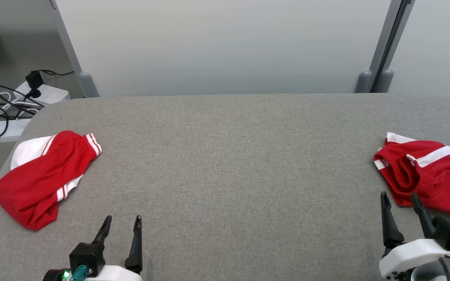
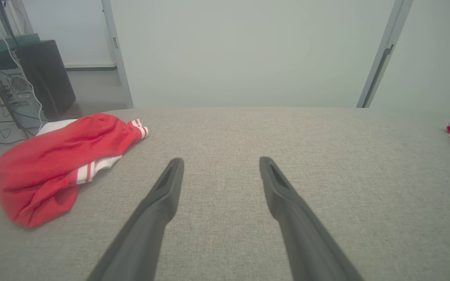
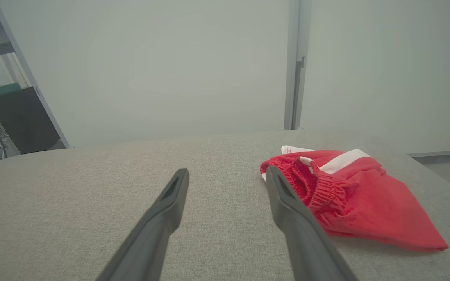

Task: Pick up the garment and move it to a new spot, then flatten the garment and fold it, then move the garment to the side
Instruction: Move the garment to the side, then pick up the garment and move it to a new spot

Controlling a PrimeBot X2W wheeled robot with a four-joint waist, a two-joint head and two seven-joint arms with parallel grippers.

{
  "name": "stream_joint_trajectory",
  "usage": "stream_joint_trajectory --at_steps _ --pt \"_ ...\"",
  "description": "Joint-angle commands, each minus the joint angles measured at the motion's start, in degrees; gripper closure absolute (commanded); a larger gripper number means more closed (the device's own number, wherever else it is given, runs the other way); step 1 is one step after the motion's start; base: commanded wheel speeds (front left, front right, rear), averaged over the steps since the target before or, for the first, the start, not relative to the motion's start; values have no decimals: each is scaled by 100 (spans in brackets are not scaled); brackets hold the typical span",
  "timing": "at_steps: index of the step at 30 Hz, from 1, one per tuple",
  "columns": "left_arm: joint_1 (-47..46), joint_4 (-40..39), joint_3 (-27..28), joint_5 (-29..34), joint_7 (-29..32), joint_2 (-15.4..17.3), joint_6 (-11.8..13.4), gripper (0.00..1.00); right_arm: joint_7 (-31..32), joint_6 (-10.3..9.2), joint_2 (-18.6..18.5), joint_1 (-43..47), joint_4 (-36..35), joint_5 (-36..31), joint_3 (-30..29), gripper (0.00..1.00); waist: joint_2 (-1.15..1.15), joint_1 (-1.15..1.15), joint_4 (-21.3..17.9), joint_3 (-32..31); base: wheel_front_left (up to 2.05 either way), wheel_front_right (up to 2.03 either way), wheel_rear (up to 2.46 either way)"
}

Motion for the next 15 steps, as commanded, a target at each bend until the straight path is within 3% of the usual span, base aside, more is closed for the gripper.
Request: stream_joint_trajectory --at_steps 1,15 --pt "-96 -204 224 83 -50 40 39 0 -60 23 -9 -51 -220 -70 124 0 0 0 -17 -8 0 0 0" --pt "-22 -345 343 93 -50 40 84 0 -60 23 54 -47 -285 -125 170 0 0 0 37 68 0 0 0"
